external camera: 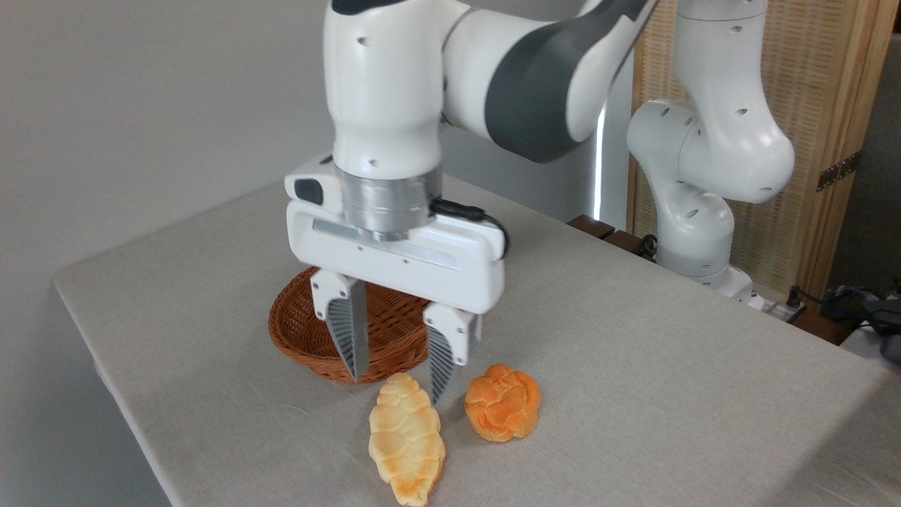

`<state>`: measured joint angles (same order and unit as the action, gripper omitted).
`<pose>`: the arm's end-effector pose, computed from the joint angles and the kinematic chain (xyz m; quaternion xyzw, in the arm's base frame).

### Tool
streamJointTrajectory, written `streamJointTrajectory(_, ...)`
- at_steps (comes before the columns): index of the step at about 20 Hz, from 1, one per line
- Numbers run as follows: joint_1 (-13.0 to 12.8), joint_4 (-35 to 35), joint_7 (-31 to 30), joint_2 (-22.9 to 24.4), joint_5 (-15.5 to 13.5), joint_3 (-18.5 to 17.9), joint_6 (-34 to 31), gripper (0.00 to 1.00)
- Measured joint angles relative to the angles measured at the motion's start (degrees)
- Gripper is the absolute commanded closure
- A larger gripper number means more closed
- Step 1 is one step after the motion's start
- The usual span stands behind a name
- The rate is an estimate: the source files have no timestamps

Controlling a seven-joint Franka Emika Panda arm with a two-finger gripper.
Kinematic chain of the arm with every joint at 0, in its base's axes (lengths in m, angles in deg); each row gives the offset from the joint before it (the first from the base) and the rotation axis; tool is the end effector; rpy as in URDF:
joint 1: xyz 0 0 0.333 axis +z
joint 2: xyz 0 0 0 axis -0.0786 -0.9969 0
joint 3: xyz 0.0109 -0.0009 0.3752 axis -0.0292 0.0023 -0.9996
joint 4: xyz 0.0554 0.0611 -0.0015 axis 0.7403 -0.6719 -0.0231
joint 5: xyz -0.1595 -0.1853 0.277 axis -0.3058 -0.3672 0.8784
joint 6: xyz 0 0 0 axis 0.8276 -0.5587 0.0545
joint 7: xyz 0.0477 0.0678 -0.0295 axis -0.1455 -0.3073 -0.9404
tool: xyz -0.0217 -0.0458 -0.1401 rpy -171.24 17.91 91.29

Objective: Put bread into the basket
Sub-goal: 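Move the open gripper from the basket down toward the croissant roll, then lower the gripper around the croissant roll and close on it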

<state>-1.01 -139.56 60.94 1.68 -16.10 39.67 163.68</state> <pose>0.5486 0.0569 0.5236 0.9867 -0.1452 0.0627 0.0380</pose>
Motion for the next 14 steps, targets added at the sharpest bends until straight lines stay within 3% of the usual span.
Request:
streamJointTrajectory(5, 0.03, -0.47, -10.87, -1.52, 0.00, -1.48, 0.61, 0.00)
streamJointTrajectory(8, 0.04, -1.80, -13.18, -2.89, 0.00, -1.96, 4.95, 0.00)
streamJointTrajectory(14, -0.23, -2.24, -13.27, -6.03, 0.13, -1.88, 7.63, 0.00)
